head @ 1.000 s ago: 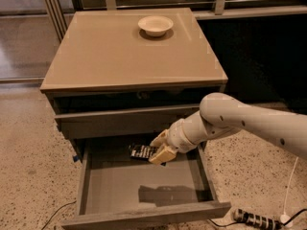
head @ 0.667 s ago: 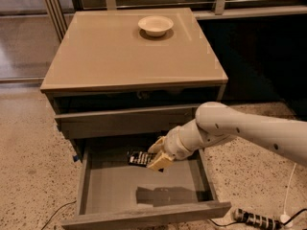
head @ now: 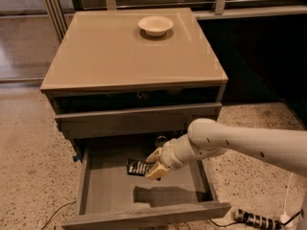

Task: Place rxbar chocolate into middle drawer

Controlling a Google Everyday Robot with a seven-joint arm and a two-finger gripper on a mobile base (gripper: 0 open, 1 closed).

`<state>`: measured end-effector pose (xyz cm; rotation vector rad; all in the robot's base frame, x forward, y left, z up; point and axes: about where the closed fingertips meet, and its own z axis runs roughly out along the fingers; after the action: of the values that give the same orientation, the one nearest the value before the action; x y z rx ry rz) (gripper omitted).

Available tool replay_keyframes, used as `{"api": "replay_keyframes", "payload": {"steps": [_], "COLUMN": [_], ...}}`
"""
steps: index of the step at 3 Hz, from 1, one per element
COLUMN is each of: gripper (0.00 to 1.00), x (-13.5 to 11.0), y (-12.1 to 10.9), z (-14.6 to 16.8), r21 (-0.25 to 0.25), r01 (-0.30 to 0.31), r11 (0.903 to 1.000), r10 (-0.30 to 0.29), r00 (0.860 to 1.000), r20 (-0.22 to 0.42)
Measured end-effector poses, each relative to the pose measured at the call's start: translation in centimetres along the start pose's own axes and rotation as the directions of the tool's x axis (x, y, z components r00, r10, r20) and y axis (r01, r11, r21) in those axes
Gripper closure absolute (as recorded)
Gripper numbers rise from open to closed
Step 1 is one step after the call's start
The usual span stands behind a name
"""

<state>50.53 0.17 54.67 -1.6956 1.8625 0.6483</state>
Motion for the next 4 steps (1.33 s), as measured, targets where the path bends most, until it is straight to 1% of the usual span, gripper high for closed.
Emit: {"api": "replay_keyframes", "payload": {"steps": [1,2,3,4], "gripper": [1.0,1.0,1.0,1.0], "x": [0.9,2.8,4.2,5.1], "y": [-0.1,-0.7,-1.1,-1.4], "z": [1.0,3.2,4.9,6.5], "r21": [0.009,0.016,0.014,0.018], "r01": [-0.009,-0.015,-0.013,0.004], "r11": [0.9999,0.9998,0.9998,0.9998], "r10": [0.009,0.015,0.013,-0.004], "r00": [1.0,1.0,1.0,1.0], "r20": [0.0,0.0,0.002,0.002]}}
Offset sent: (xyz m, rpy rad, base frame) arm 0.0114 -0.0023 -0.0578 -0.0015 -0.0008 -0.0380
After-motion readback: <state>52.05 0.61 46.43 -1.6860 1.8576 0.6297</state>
